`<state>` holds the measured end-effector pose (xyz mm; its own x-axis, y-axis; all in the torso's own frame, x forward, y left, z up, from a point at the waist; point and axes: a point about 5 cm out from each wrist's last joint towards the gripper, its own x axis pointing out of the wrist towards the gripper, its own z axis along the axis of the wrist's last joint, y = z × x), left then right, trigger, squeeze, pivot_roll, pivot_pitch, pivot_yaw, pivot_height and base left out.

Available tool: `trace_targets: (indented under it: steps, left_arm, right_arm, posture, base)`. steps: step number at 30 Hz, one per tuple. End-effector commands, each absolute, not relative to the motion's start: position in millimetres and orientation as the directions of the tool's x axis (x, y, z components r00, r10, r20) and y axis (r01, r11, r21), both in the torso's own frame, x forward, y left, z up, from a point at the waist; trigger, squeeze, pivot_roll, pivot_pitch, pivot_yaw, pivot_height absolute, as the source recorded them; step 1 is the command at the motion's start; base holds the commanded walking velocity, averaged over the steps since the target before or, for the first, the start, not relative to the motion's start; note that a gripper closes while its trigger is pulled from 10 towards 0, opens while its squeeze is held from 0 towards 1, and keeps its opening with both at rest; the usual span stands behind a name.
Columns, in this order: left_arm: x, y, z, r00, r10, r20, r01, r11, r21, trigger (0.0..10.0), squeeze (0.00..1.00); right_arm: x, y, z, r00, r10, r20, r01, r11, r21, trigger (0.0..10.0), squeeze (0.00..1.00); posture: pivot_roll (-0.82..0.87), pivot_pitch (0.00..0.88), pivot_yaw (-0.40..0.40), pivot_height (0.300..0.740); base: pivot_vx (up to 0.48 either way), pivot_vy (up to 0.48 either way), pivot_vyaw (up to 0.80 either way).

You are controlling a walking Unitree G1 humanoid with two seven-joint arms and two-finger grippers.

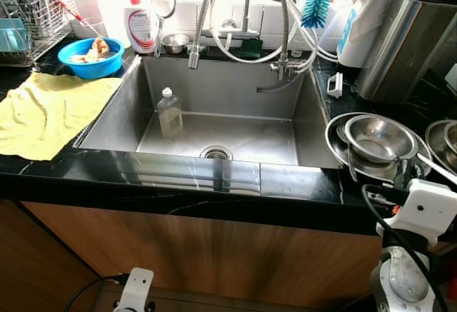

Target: Kitchen organization

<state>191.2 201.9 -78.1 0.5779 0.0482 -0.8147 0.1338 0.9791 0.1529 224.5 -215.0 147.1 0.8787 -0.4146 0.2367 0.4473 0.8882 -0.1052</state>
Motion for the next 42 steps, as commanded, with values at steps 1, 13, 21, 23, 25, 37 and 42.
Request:
trace_targets:
  steps: [1,13,21,23,25,37,42]
  left_arm:
    - [189,203,-79,0.572,0.058,-0.819,0.138,0.977,0.166,10.0,0.0]
    - [191,205,-78,0.579,0.069,-0.812,0.125,0.977,0.172,10.0,0.0]
    - [195,203,-76,0.594,0.065,-0.802,0.121,0.978,0.169,10.0,0.0]
    - [196,205,-75,0.598,0.07,-0.798,0.117,0.978,0.173,10.0,0.0]
    - [197,205,-75,0.6,0.071,-0.797,0.117,0.978,0.175,10.0,0.0]
    - [202,203,-72,0.618,0.072,-0.783,0.105,0.979,0.174,10.0,0.0]
    - [202,203,-72,0.621,0.077,-0.78,0.095,0.981,0.172,10.0,0.0]
  right_arm:
    - [225,-215,150,0.881,-0.408,0.239,0.441,0.891,-0.104,0.0,0.0]
    - [236,-205,172,0.886,-0.349,0.304,0.382,0.922,-0.054,0.0,0.0]
    - [247,-206,211,0.854,-0.318,0.411,0.369,0.928,-0.049,10.0,0.0]
    - [255,-205,224,0.856,-0.276,0.436,0.326,0.945,-0.042,10.0,0.0]
    - [262,-201,228,0.877,-0.218,0.428,0.261,0.965,-0.042,10.0,0.0]
    - [316,-176,206,0.984,0.085,0.158,-0.079,0.996,-0.04,10.0,0.0]
    - [327,-159,201,0.975,0.2,0.097,-0.201,0.98,-0.001,10.0,0.0]
  posture:
    - [-0.18,0.0,-0.031,0.74]
    - [-0.17,0.0,-0.034,0.74]
    - [-0.17,0.0,-0.034,0.74]
    - [-0.17,0.0,-0.033,0.74]
    - [-0.17,0.0,-0.033,0.74]
    - [-0.15,0.0,-0.04,0.74]
    - [-0.14,0.0,-0.043,0.74]
  base:
    - [0.0,0.0,0.0]
    - [0.0,0.0,0.0]
    - [0.0,0.0,0.0]
    - [0.0,0.0,0.0]
    - [0.0,0.0,0.0]
    - [0.0,0.0,0.0]
    - [0.0,0.0,0.0]
